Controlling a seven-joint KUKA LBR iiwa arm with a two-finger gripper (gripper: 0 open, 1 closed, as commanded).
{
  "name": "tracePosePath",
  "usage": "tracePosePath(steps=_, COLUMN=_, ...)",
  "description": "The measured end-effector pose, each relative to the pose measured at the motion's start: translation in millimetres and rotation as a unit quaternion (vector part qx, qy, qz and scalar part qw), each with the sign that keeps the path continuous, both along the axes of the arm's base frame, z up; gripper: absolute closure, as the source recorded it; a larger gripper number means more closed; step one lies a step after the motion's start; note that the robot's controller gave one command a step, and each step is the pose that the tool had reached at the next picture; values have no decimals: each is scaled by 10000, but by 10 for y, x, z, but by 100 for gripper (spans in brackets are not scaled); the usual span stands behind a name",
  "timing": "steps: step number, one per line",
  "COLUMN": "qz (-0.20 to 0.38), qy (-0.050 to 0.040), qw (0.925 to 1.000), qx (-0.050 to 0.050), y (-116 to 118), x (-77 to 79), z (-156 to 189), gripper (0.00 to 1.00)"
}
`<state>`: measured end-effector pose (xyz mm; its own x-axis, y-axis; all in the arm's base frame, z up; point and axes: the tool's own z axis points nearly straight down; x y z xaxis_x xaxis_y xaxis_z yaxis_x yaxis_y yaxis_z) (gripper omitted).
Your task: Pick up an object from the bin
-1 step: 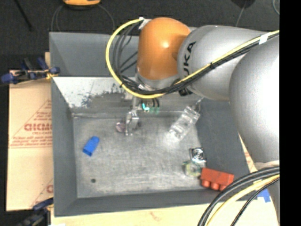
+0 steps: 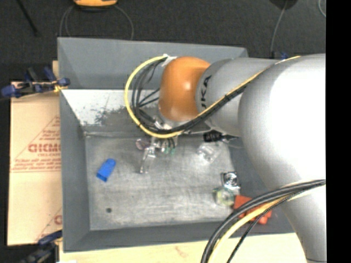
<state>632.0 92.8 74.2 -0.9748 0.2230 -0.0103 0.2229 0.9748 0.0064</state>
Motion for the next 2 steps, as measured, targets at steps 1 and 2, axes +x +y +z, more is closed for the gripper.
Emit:
tracePosePath(steps=1, qz=-4, qy=-12, qw=10000, qx=6, y=5, x=11, z=27, gripper=100)
tracePosePath(steps=2, qz=214, qy=-13, qw=9998, qx=-9, y=-55, x=130, z=1658, gripper=100)
